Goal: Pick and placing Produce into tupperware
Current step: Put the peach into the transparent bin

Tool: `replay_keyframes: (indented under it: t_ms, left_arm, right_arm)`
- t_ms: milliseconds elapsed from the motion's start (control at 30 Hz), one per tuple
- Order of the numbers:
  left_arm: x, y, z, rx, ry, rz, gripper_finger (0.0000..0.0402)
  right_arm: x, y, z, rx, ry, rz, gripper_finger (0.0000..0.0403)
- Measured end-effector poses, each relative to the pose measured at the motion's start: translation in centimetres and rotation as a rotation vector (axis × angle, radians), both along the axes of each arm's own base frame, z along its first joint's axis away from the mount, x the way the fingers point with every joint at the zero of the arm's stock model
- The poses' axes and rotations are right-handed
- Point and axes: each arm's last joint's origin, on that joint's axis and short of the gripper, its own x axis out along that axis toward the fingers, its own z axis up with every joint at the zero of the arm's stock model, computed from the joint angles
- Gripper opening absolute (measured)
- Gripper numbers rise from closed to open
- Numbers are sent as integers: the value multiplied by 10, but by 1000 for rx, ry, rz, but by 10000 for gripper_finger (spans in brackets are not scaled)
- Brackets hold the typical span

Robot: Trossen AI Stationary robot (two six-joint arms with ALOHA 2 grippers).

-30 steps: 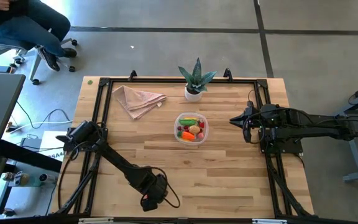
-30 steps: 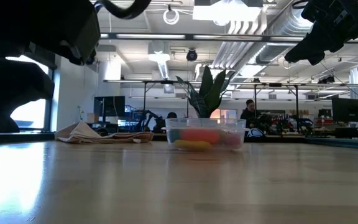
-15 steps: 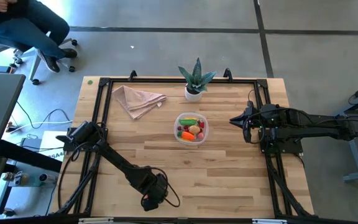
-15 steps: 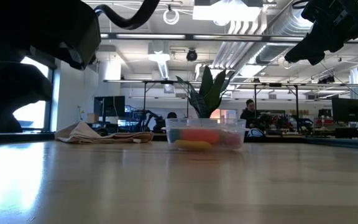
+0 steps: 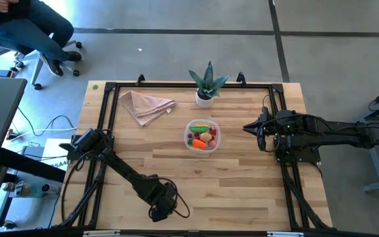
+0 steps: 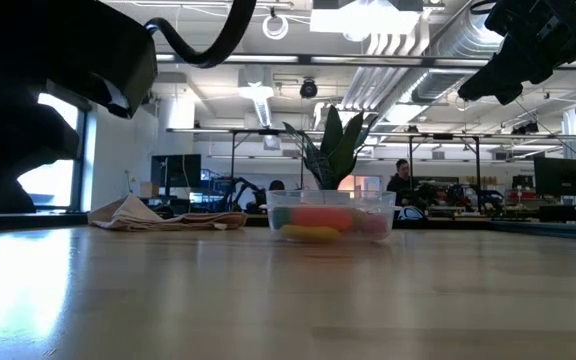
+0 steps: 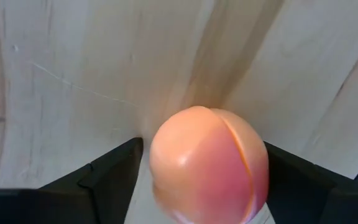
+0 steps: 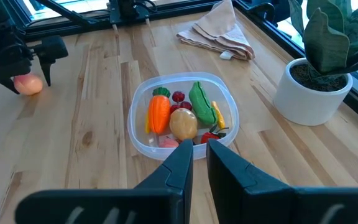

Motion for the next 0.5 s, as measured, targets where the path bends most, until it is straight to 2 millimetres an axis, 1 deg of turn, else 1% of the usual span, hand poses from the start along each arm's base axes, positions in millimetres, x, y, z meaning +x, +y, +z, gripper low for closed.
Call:
replay_keyframes:
  t_ms: [200,300,400,500]
  left_arm:
    - [0,1,-1,6,5,3,243]
    - [0,1,-1,6,4,3,228]
    - [0,1,-1,5,3,2,225]
    - [0,1,-1,4,2,2,239]
  right_arm:
    - [0,0,0,0,0,0,35]
    - [0,0,0,0,0,0,35]
    - [0,0,0,0,0,0,35]
    - [0,0,0,0,0,0,35]
